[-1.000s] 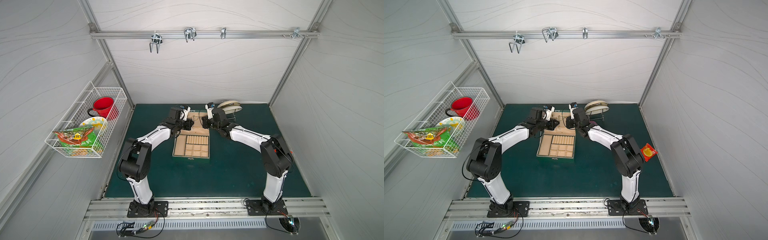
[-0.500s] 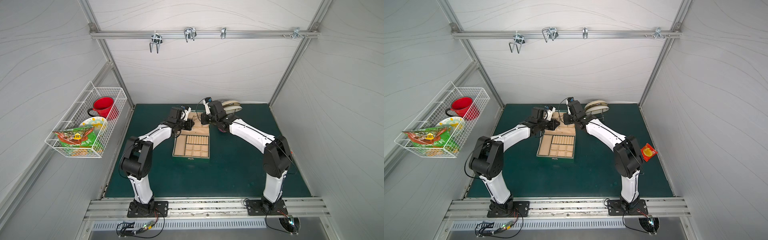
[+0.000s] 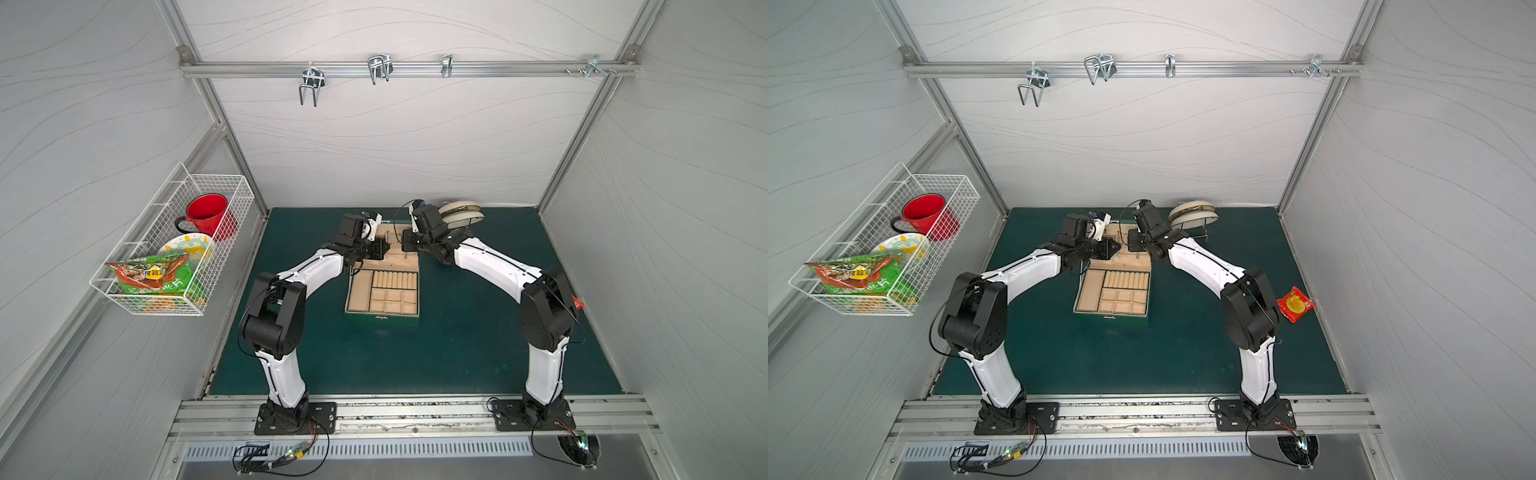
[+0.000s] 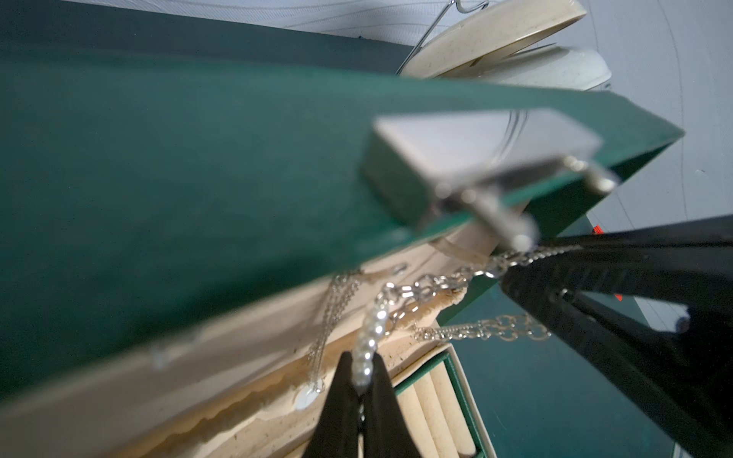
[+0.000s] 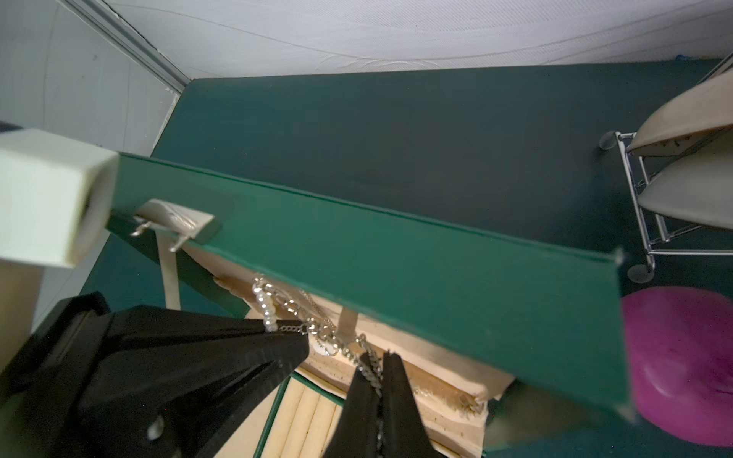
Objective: Put jewelry chain into jewelry box
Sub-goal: Hang the necklace on the jewelry box clasp.
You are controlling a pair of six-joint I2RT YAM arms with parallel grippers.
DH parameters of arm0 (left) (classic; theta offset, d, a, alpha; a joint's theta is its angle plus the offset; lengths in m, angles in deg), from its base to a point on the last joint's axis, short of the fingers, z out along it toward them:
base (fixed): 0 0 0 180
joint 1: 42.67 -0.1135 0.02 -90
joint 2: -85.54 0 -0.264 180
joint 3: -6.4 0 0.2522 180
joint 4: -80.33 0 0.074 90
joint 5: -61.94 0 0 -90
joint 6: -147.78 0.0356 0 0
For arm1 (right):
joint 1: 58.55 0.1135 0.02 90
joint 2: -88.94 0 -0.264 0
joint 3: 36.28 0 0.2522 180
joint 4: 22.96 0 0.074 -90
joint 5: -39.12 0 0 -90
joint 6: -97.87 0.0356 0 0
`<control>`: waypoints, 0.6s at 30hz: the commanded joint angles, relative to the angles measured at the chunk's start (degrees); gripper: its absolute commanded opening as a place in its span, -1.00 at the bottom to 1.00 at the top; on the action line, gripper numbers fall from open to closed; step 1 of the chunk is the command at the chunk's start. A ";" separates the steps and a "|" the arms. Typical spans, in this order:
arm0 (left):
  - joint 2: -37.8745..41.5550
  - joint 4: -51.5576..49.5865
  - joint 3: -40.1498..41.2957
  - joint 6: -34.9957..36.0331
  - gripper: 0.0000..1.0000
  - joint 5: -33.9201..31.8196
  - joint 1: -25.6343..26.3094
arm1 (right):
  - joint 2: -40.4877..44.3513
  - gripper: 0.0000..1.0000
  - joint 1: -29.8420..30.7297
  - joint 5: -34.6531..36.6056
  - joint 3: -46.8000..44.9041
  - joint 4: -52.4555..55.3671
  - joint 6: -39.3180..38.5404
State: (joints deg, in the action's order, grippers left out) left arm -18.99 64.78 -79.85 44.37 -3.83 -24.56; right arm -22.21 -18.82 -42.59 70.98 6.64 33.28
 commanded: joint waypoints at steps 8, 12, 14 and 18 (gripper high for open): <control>3.07 7.42 2.55 -3.31 -1.00 -0.85 -0.09 | 1.96 -1.00 0.00 -1.37 -3.22 -5.40 2.02; 4.74 6.31 2.79 -3.02 -1.00 -0.21 -0.09 | 3.53 -1.00 0.00 -0.82 -4.37 -5.47 1.92; 5.76 7.23 3.68 -3.62 -1.00 0.05 -0.08 | 4.31 -1.00 0.03 -0.74 -5.00 -5.55 1.84; 6.82 8.11 3.74 -4.42 -1.00 0.44 -0.09 | 5.24 -1.00 0.00 -0.95 -6.00 -6.39 1.85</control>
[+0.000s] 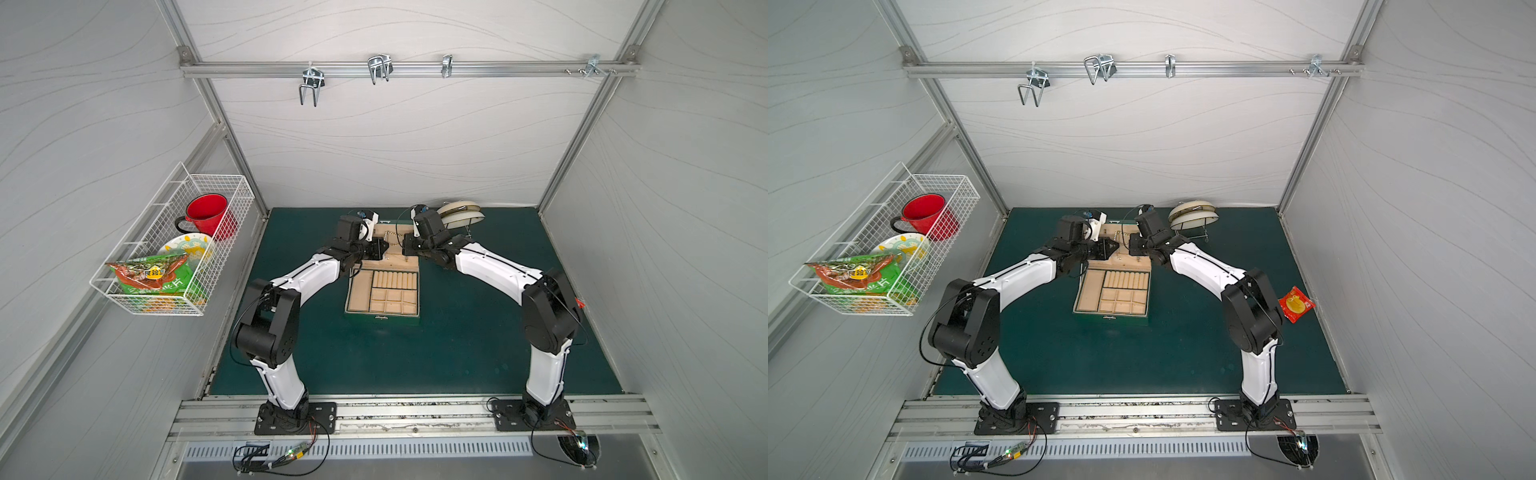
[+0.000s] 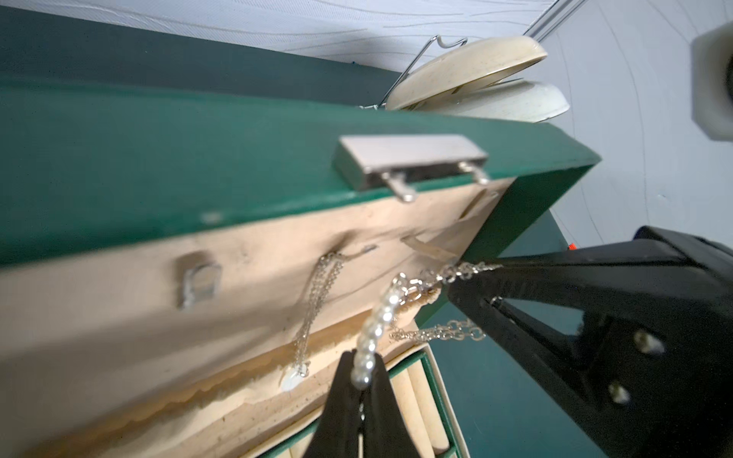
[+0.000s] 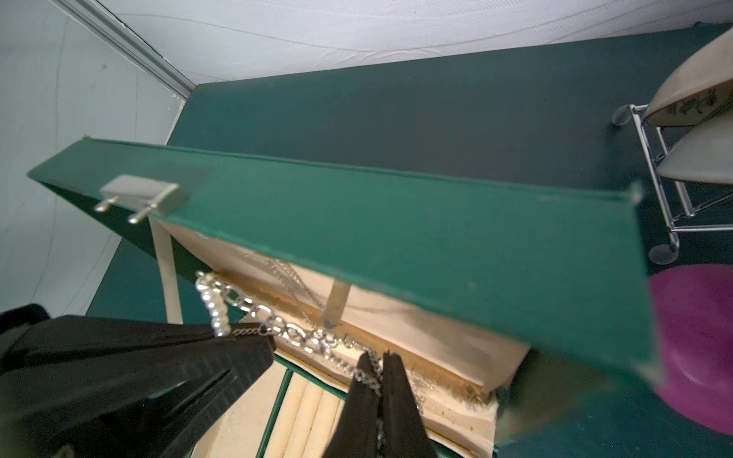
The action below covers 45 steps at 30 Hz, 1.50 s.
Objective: Put jewelry chain into jewelry box
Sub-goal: Hang the necklace on the jewelry box clasp.
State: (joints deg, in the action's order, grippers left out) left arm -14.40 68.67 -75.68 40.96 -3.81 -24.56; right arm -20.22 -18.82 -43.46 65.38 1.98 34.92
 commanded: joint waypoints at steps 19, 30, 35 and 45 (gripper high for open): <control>2.50 6.32 -2.06 -2.08 -1.00 0.78 -1.31 | 2.15 -1.00 -0.61 -0.95 0.43 -3.91 0.17; 1.18 7.81 -2.76 -2.52 -1.00 0.39 -1.94 | 0.86 -1.00 -0.94 -0.99 1.63 -4.09 0.46; -0.58 7.12 -3.64 -2.39 -1.00 1.06 -1.94 | -0.42 -1.00 -1.04 -1.00 2.48 -3.95 0.54; -1.54 4.83 -3.77 -1.52 -1.00 1.52 -1.40 | -1.89 -1.00 -1.32 -1.89 3.33 -2.89 1.25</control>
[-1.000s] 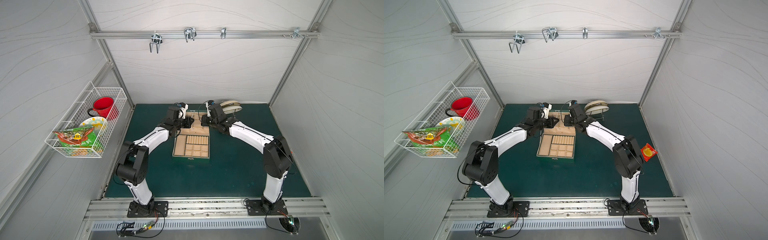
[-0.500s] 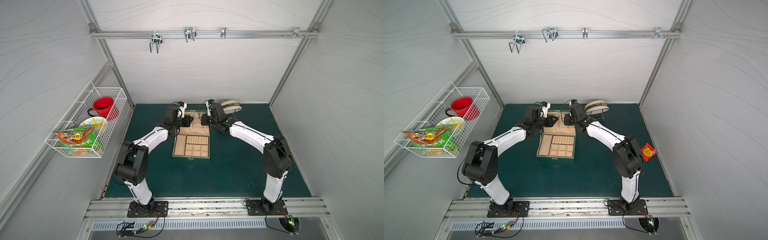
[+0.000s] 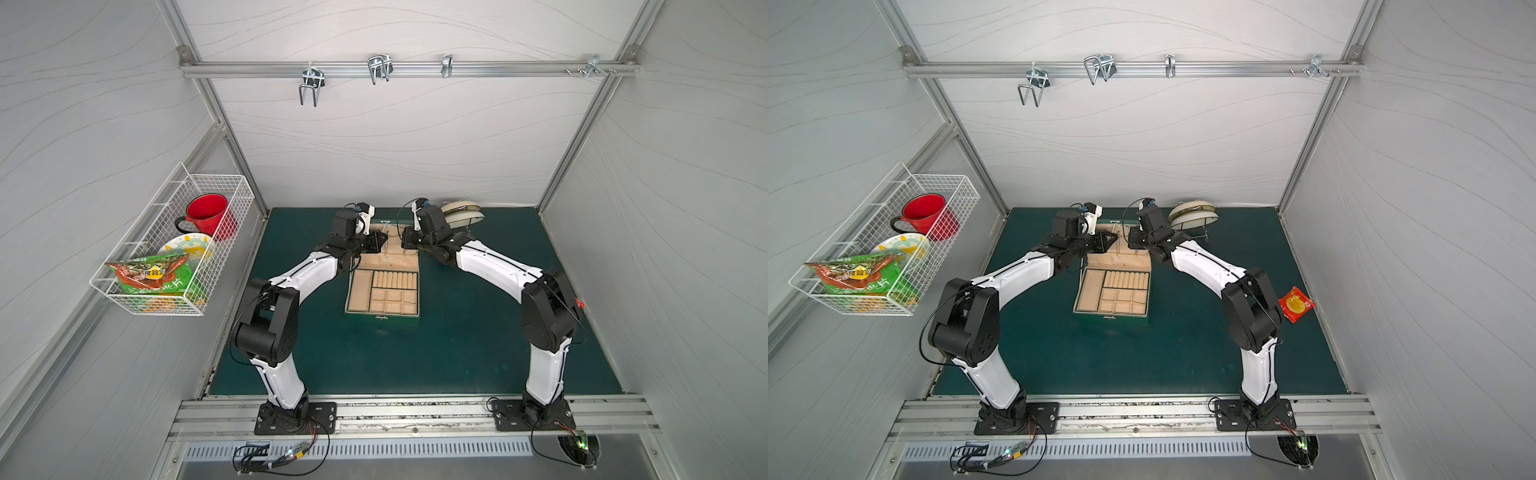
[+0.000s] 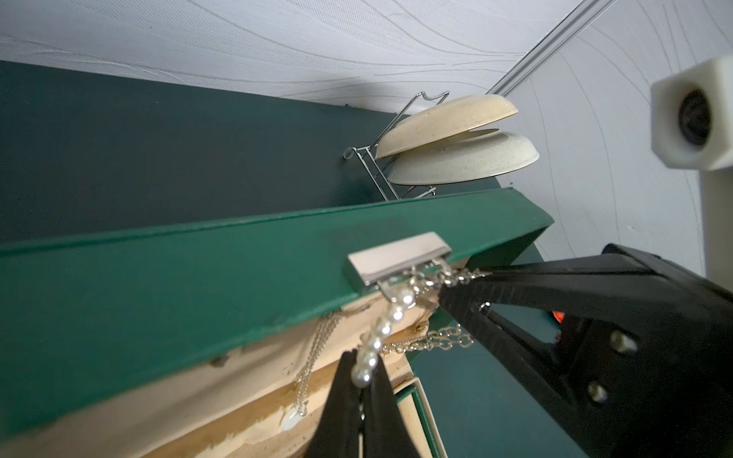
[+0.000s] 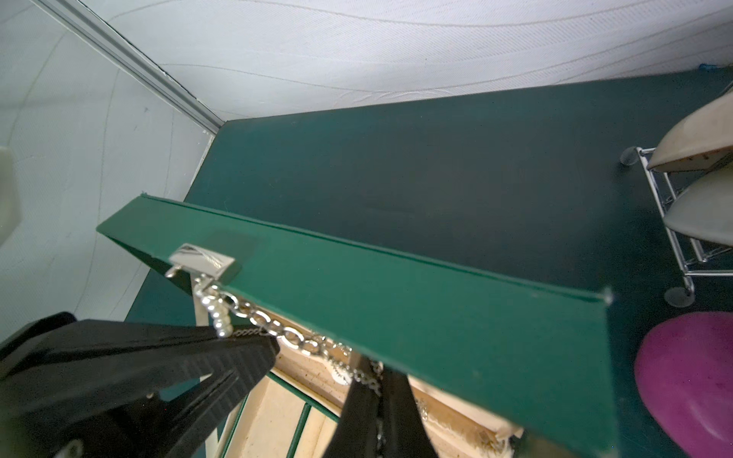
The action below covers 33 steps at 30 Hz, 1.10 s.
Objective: Put jewelry chain into jewelry box
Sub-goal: Hang the necklace on the jewelry box clasp.
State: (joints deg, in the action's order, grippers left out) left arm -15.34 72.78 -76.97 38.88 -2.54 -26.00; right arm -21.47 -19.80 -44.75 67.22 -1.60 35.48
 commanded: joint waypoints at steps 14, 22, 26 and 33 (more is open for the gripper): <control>-0.72 -2.77 -2.64 1.53 -1.00 -1.88 0.85 | 0.56 -1.00 -0.07 -0.41 3.83 6.05 1.39; -0.79 -4.30 -2.33 2.35 -1.00 -3.17 2.05 | -1.98 -1.00 -0.07 0.36 6.03 6.91 1.59; -1.20 -4.74 -2.24 2.29 -1.00 -3.22 2.14 | -2.90 -1.00 -0.05 0.10 6.59 7.92 1.87; -1.56 -6.38 -2.05 2.48 -1.00 -4.41 2.36 | -2.44 -1.00 0.38 1.61 6.38 9.10 2.02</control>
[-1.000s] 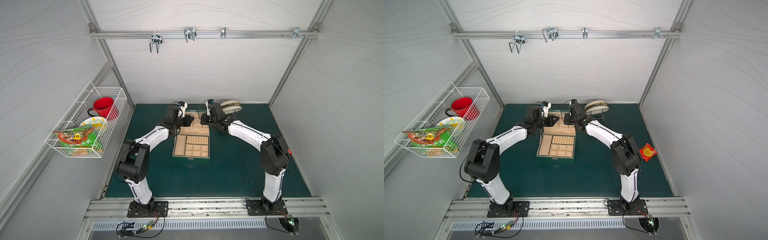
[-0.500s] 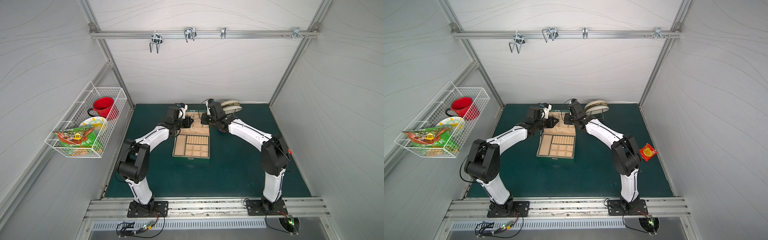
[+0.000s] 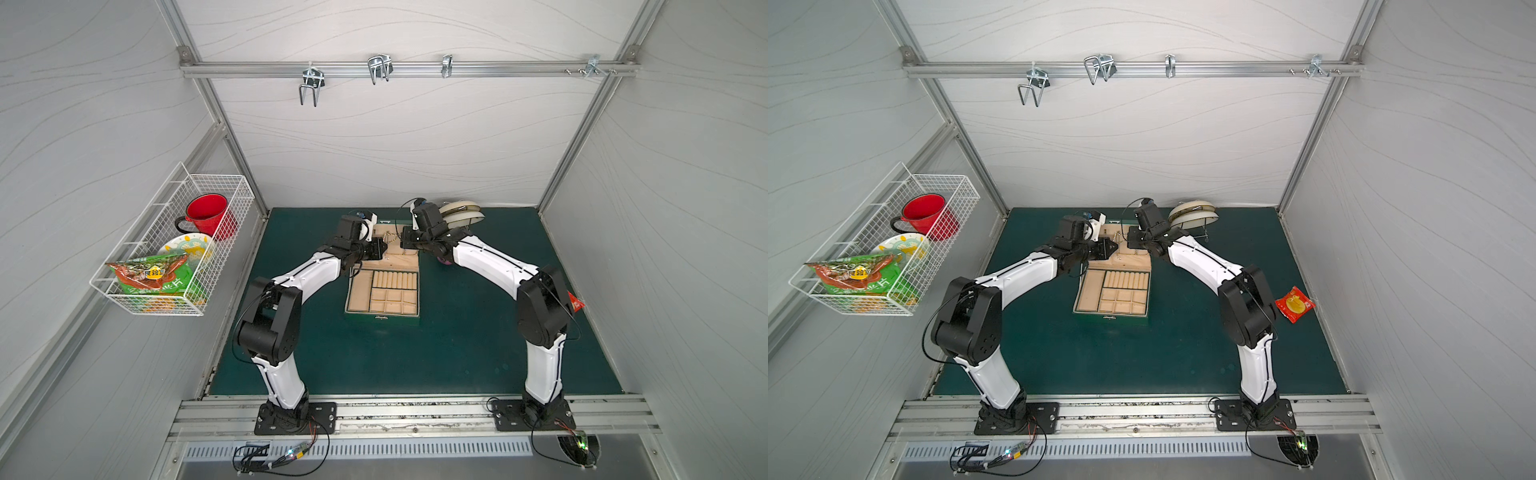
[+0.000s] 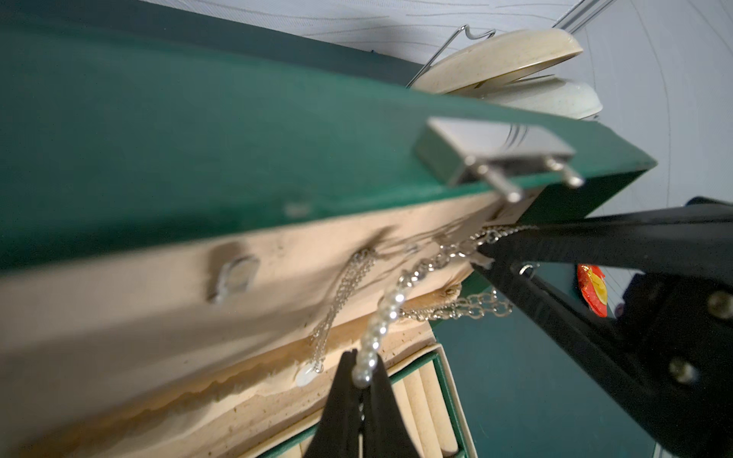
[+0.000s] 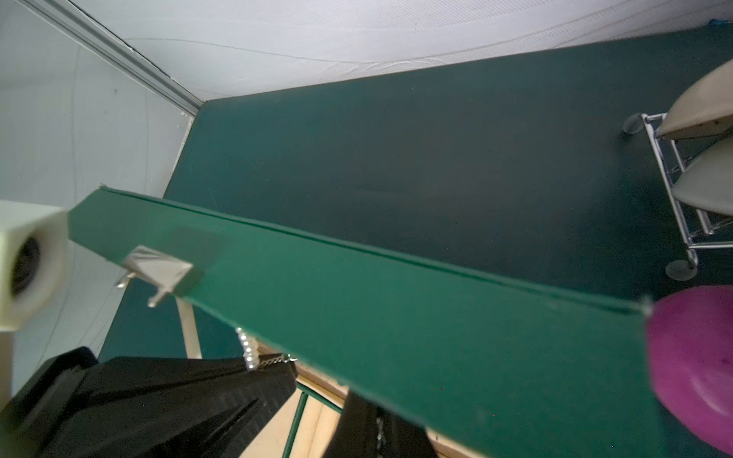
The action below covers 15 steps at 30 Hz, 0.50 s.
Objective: Put jewelry chain into jewelry box
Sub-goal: Hang the necklace on the jewelry box clasp.
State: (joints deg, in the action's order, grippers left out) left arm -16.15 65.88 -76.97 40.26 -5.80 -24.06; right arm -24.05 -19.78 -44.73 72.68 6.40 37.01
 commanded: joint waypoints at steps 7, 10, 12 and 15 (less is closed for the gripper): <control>-0.85 0.51 -1.70 1.12 -1.00 -0.55 0.55 | -0.94 -1.00 0.44 1.54 1.94 1.96 0.54; 0.24 1.86 0.13 1.09 -0.74 -1.02 0.55 | -0.85 -1.00 0.44 0.88 2.63 3.09 0.77; 1.32 3.42 1.61 1.59 -0.56 -1.09 0.55 | -0.54 -1.00 0.57 0.56 3.16 3.99 1.04; 2.36 4.65 3.10 2.51 -0.36 -1.08 0.55 | -0.65 -1.00 0.70 0.37 5.05 6.70 1.53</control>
State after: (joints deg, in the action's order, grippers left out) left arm -16.04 67.41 -74.74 41.44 -6.63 -23.75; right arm -24.29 -19.50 -44.18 74.91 10.09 37.34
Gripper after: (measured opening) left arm 0.307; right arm 0.072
